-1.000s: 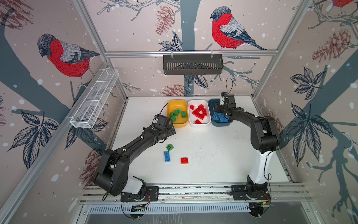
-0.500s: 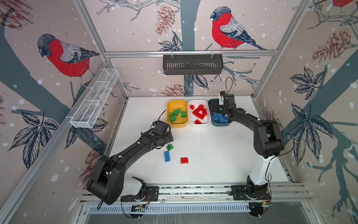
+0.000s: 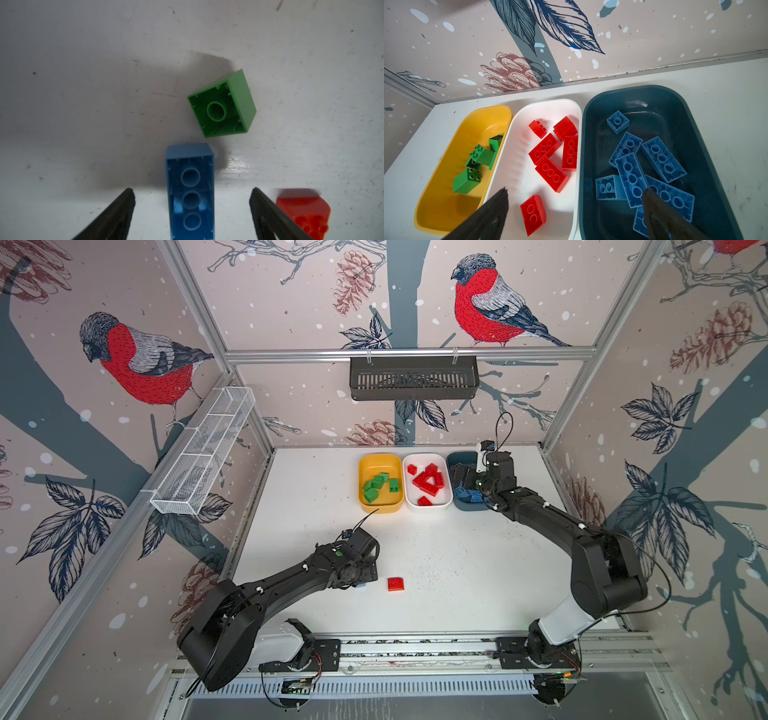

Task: Sort the legos into containers by color
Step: 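Close the left gripper on a long blue brick, then carry the long blue brick into the teal tub and open the left gripper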

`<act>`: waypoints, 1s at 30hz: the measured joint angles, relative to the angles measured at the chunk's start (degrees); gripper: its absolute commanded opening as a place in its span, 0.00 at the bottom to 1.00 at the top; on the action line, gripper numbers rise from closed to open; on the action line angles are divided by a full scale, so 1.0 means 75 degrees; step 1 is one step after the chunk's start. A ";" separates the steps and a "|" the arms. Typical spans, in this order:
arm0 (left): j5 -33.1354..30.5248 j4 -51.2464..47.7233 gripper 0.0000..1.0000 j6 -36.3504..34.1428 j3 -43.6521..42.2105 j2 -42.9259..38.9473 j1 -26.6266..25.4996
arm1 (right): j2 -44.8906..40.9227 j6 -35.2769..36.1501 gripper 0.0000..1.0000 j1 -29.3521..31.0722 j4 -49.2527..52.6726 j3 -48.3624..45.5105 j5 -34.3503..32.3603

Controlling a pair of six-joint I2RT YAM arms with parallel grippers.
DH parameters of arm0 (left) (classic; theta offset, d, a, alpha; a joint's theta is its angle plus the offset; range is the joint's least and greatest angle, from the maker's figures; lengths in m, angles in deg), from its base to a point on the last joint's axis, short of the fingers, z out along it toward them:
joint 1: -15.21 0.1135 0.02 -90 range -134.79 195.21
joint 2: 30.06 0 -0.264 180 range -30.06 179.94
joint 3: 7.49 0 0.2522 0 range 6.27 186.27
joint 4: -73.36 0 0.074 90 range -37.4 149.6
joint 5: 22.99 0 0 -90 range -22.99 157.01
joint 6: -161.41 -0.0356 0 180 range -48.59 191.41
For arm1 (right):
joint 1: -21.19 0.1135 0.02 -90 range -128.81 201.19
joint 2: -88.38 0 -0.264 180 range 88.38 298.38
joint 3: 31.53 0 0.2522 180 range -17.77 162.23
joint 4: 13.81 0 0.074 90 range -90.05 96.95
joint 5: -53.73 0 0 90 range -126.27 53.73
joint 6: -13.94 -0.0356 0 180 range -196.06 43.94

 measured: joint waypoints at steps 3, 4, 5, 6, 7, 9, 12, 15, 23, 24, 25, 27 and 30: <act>-0.0093 0.0000 0.65 0.0154 -0.0003 0.0172 -0.0195 | -0.0087 0.0000 0.99 0.0000 0.0003 -0.0050 -0.0079; -0.0146 -0.0003 0.63 0.0204 -0.0003 0.0201 -0.0289 | -0.0108 0.0000 1.00 0.0000 0.0003 -0.0061 -0.0128; -0.0181 -0.0003 0.61 0.0236 -0.0003 0.0221 -0.0358 | -0.0131 0.0000 1.00 0.0000 0.0003 -0.0082 -0.0160; -0.0204 0.0000 0.58 0.0318 -0.0003 0.0242 -0.0414 | -0.0152 0.0003 0.99 0.0000 0.0003 -0.0096 -0.0175; -0.0216 0.0000 0.56 0.0361 -0.0003 0.0274 -0.0449 | -0.0157 0.0003 0.99 0.0000 -0.0003 -0.0105 -0.0201; -0.0262 -0.0003 0.53 0.0391 -0.0003 0.0356 -0.0490 | -0.0157 0.0003 0.99 0.0000 -0.0003 -0.0137 -0.0221; -0.0402 -0.0015 0.47 0.0493 -0.0003 0.0449 -0.0577 | -0.0160 0.0003 1.00 0.0006 0.0000 -0.0175 -0.0251; -0.0463 -0.0044 0.40 0.0597 0.0003 0.0440 -0.0635 | -0.0233 0.0003 1.00 0.0006 0.0000 -0.0239 -0.0277; -0.0597 -0.0041 0.27 0.0589 0.0067 0.0219 -0.0647 | -0.0408 0.0003 0.99 0.0006 0.0009 -0.0323 -0.0306; -0.0597 -0.0032 0.27 0.0586 0.0128 0.0169 -0.0647 | -0.0458 0.0003 1.00 0.0006 0.0006 -0.0347 -0.0312; -0.0600 -0.0009 0.27 0.0539 0.0216 0.0102 -0.0647 | -0.0507 0.0003 0.99 0.0006 0.0003 -0.0385 -0.0335; -0.0592 0.0067 0.27 0.0382 0.0391 0.0000 -0.0647 | -0.0621 0.0000 0.99 0.0006 0.0003 -0.0487 -0.0385; -0.0568 0.0286 0.27 0.0131 0.0726 -0.0009 -0.0647 | -0.0860 -0.0015 0.99 0.0003 0.0006 -0.0691 -0.0481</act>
